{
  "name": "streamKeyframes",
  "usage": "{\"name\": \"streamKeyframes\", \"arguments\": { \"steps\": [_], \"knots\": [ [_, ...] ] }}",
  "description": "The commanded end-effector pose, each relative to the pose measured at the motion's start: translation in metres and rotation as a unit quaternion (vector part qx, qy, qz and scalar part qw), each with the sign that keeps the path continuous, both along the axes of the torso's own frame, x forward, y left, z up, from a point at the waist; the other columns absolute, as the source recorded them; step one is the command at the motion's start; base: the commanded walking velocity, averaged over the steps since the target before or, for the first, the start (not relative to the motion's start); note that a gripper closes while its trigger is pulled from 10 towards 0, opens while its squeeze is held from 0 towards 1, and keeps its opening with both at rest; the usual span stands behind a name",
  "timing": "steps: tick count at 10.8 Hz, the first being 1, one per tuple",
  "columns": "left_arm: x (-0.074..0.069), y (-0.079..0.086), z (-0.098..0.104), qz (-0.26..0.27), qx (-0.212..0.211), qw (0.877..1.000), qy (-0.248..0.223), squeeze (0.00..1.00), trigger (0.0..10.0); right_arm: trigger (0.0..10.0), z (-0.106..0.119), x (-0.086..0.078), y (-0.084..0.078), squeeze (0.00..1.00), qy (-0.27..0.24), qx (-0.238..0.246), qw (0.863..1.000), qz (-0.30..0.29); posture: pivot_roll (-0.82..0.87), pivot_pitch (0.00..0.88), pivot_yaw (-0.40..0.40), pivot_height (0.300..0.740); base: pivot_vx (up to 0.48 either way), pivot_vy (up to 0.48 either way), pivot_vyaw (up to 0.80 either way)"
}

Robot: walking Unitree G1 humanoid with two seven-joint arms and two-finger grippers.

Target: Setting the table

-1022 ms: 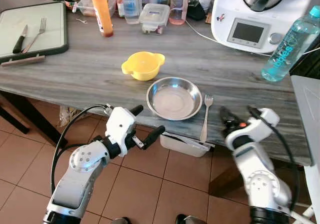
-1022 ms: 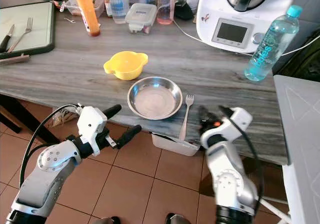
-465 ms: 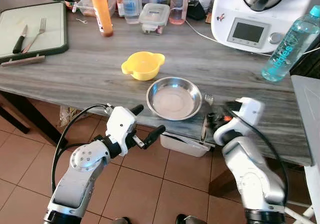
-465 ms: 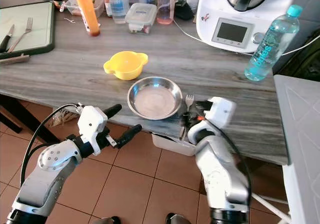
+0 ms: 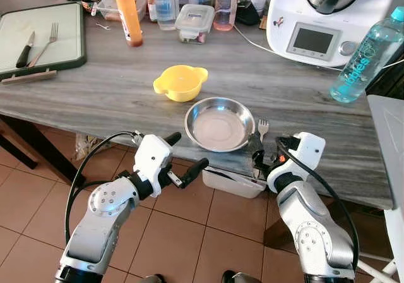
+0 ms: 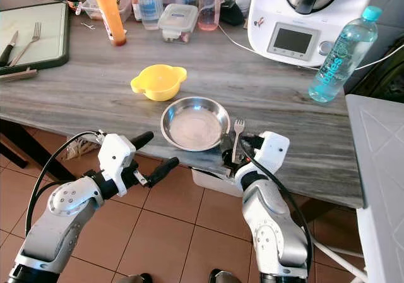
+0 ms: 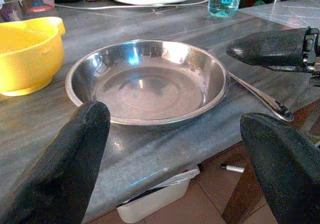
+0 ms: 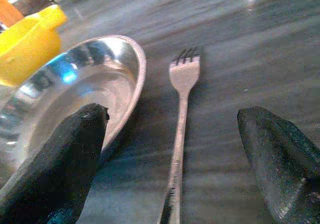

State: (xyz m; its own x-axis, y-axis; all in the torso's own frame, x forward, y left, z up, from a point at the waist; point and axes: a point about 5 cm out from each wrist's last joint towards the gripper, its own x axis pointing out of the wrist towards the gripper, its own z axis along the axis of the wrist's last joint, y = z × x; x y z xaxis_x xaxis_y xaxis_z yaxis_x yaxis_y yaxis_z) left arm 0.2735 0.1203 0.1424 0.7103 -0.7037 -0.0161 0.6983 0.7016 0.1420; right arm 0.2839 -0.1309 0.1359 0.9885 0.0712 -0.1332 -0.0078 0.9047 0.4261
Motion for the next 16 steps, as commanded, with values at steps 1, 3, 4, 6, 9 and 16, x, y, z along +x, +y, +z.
{"name": "streamKeyframes", "arguments": {
  "steps": [1,3,4,6,9,16],
  "knots": [
    [0.001,-0.001,-0.001,-0.003,0.008,1.0,0.002,0.0,10.0,10.0,0.001,-0.002,-0.001,0.03,0.003,-0.005,1.0,-0.011,0.14,0.171,-0.011,0.74,0.0,0.0,0.0],
    [0.001,-0.001,-0.001,-0.003,0.008,1.0,0.002,0.0,10.0,10.0,-0.004,-0.001,-0.005,0.0,0.026,-0.016,0.999,-0.032,0.14,0.171,-0.012,0.74,0.0,0.0,0.0],
    [0.0,-0.001,-0.001,-0.003,0.009,1.0,0.002,0.0,10.0,10.0,-0.006,0.0,-0.004,0.0,0.028,-0.02,0.999,-0.034,0.14,0.171,-0.012,0.74,0.0,0.0,0.0],
    [0.0,0.0,-0.002,-0.003,0.01,1.0,0.003,0.0,10.0,10.0,-0.005,0.003,-0.004,0.0,0.032,-0.024,0.998,-0.045,0.15,0.172,-0.015,0.74,0.0,0.0,0.0],
    [-0.001,-0.001,-0.003,-0.004,0.011,1.0,0.005,0.0,10.0,10.0,-0.013,0.01,0.002,0.0,0.057,-0.038,0.997,-0.037,0.15,0.171,-0.014,0.74,0.0,0.0,0.0],
    [-0.002,-0.001,-0.004,-0.007,0.012,1.0,0.011,0.0,10.0,0.0,-0.02,0.021,0.006,0.0,0.107,-0.087,0.99,-0.037,0.15,0.182,-0.011,0.74,0.0,0.0,0.0]
  ]
}}
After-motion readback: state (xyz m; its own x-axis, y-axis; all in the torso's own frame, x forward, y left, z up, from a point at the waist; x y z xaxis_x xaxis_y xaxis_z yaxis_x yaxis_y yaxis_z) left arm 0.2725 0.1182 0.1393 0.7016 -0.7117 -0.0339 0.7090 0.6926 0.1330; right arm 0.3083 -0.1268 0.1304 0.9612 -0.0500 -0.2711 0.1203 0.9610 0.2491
